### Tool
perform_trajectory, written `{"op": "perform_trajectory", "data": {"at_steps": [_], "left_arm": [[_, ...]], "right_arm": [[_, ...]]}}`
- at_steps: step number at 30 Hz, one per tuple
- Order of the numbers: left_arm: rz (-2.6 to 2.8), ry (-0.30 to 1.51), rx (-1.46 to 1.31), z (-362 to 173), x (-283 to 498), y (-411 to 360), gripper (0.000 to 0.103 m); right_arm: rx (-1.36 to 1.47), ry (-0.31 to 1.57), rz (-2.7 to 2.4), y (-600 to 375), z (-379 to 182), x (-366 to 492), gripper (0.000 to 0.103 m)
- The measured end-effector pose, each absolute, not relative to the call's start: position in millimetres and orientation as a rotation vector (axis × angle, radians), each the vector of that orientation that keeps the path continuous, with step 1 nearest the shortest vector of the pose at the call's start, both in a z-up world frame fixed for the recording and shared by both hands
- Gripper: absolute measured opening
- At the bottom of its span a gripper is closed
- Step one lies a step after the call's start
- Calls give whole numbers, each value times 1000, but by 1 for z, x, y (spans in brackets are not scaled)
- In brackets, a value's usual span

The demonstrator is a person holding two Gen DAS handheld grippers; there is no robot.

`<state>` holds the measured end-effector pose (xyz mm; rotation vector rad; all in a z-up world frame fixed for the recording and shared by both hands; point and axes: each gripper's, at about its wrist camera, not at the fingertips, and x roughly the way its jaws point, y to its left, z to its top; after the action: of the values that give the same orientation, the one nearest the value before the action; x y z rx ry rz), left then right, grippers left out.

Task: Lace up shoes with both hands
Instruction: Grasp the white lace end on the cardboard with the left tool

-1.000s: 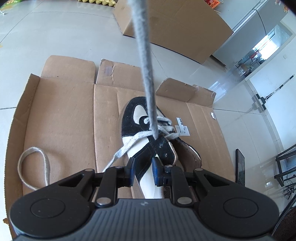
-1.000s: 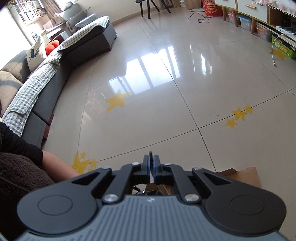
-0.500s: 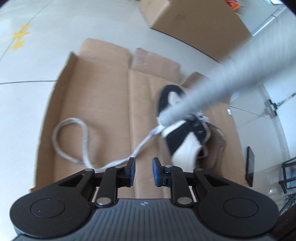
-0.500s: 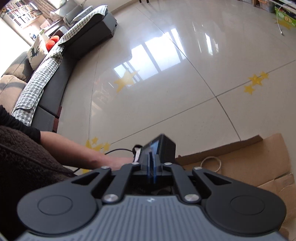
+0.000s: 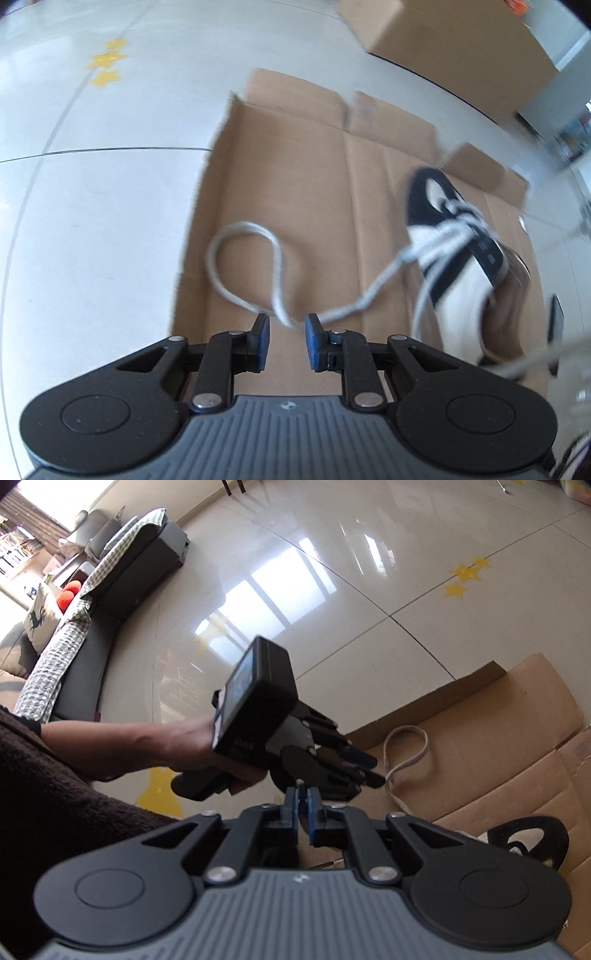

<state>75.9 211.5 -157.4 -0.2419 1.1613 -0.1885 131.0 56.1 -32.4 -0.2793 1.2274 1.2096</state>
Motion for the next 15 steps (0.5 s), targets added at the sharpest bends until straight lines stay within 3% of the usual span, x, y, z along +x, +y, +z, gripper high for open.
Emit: {"op": "perform_trajectory", "data": {"at_steps": [12,15], "left_arm": [[-44,1180,-326,-174,95,230,20],[-48,1165,-293,-171,97,227,20]], "right_arm": [[-247,1182,1141,45,-71,115,8],[-235,1169,1126,42,-74,114,20]]}}
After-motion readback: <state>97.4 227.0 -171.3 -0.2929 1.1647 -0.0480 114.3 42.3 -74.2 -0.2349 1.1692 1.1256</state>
